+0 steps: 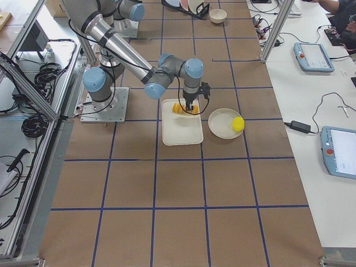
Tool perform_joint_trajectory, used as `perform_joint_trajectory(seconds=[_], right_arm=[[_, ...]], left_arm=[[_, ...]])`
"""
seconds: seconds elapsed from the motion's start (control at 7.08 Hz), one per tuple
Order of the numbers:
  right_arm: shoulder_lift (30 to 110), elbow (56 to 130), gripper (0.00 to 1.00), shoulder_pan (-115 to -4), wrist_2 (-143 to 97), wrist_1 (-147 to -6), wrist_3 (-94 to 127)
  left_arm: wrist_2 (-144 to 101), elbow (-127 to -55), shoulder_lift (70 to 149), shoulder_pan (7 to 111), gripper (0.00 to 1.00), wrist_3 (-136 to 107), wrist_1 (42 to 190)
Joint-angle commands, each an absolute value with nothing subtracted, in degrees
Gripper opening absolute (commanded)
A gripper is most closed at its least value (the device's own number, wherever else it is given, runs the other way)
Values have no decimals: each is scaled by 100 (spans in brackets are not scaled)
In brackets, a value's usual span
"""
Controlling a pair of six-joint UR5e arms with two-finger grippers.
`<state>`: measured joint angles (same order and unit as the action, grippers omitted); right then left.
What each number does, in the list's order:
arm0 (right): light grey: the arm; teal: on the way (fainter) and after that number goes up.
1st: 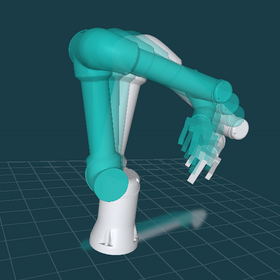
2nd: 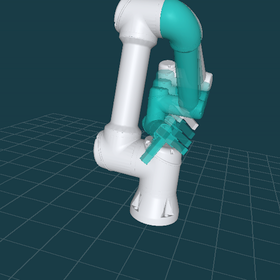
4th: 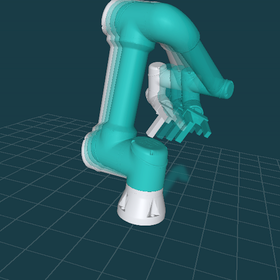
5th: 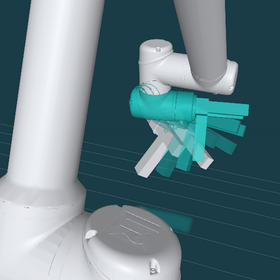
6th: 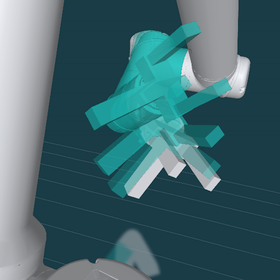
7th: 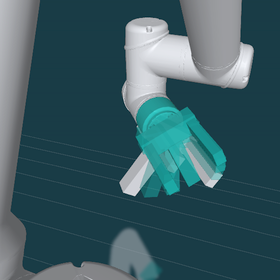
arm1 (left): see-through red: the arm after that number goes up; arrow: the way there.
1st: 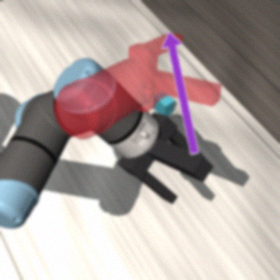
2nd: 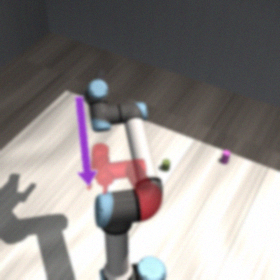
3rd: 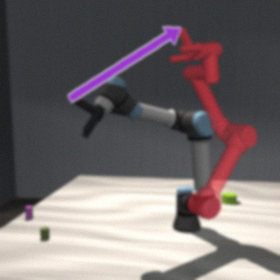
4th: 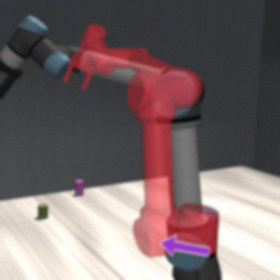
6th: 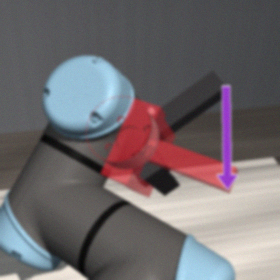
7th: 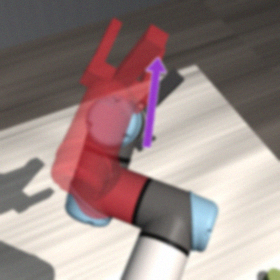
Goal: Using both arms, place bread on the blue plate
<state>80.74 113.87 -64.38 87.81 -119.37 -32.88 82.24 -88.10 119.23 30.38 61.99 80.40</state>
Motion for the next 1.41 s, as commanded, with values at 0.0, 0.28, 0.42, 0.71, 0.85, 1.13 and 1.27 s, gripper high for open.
perform_joint_trajectory(seconds=[0.0,0.28,0.42,0.71,0.85,1.13,1.27], right_arm=[[8103,10603,11,-7045,8798,-10895,-3165],[8077,9769,15,-7364,8833,-9868,-3033],[8077,9312,17,-7565,8824,-9331,-2710],[8103,8468,17,-8258,8824,-8241,-1721],[8095,8159,17,-8592,8833,-7826,-1235],[8086,8147,16,-8867,8755,-7769,-792],[8086,8156,16,-9007,8719,-7770,-504]], left_arm=[[8244,-8842,12014,3041,80,6196,8060],[8279,-8842,12076,3032,67,6205,8060],[8314,-8850,12076,3032,51,6205,8086],[8481,-8781,12041,3041,26,6205,8121],[8481,-8798,11998,3050,26,6205,8121],[8490,-8702,11953,3067,23,6205,8147],[8577,-8675,11944,3067,18,6205,8156]])
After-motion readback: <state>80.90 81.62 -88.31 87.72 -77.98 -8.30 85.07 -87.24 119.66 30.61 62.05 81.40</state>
